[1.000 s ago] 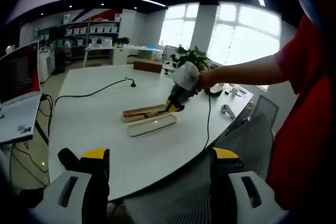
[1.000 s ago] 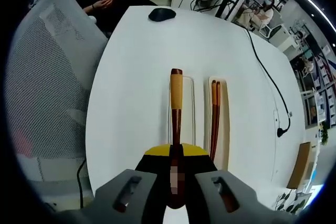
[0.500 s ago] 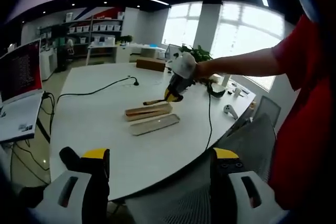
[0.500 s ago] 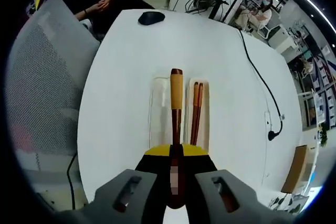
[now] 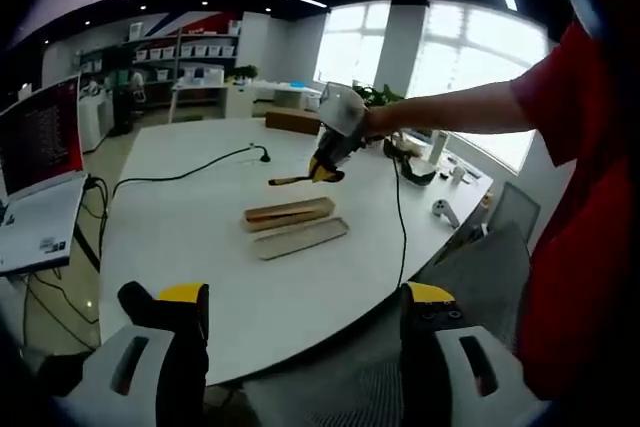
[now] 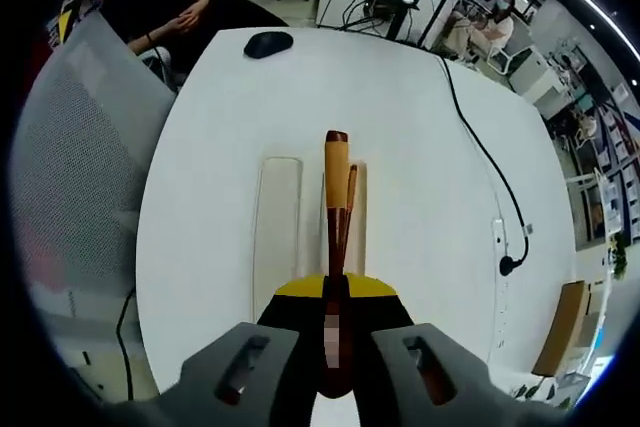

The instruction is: Arrange the utensils inside the cutlery case until each visible utensil rests in its matching compartment.

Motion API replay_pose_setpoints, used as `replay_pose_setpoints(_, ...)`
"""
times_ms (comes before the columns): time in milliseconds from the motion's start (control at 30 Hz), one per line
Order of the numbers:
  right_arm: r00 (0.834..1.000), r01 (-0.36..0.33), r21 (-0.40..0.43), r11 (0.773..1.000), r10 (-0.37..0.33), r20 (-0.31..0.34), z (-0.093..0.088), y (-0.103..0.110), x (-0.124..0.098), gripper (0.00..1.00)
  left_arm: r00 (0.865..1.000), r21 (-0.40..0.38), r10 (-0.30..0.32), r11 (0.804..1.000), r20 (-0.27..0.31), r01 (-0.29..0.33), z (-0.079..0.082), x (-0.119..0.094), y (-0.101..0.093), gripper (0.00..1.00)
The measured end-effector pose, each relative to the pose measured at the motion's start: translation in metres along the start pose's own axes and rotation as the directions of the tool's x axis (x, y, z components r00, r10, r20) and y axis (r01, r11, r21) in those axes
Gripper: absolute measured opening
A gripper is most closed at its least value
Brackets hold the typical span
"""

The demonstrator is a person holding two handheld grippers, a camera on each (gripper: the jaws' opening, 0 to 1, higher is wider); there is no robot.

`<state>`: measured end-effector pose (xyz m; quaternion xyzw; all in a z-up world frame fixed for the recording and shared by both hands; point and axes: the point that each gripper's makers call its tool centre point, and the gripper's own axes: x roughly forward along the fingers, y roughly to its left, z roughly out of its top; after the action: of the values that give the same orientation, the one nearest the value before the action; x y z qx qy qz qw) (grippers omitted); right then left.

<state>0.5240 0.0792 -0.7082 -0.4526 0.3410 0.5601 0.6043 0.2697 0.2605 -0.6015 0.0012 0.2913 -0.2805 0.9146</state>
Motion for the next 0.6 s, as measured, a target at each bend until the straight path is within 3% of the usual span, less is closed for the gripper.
replay_pose_setpoints(500,0.999,-0.046,0.013,0.999,0.046,0.013,0.0,-0.013,0.025,0.01,1.0,-0.013,0.022,1.0,-0.01,-0.022,0.003,0.007,0.002,0.79)
replay_pose_setpoints(600,0.999,-0.042,0.027,0.999,0.042,0.011,-0.001,-0.017,0.031,0.01,0.998,0.005,0.056,0.998,0.0,-0.056,0.005,0.008,0.007,0.88)
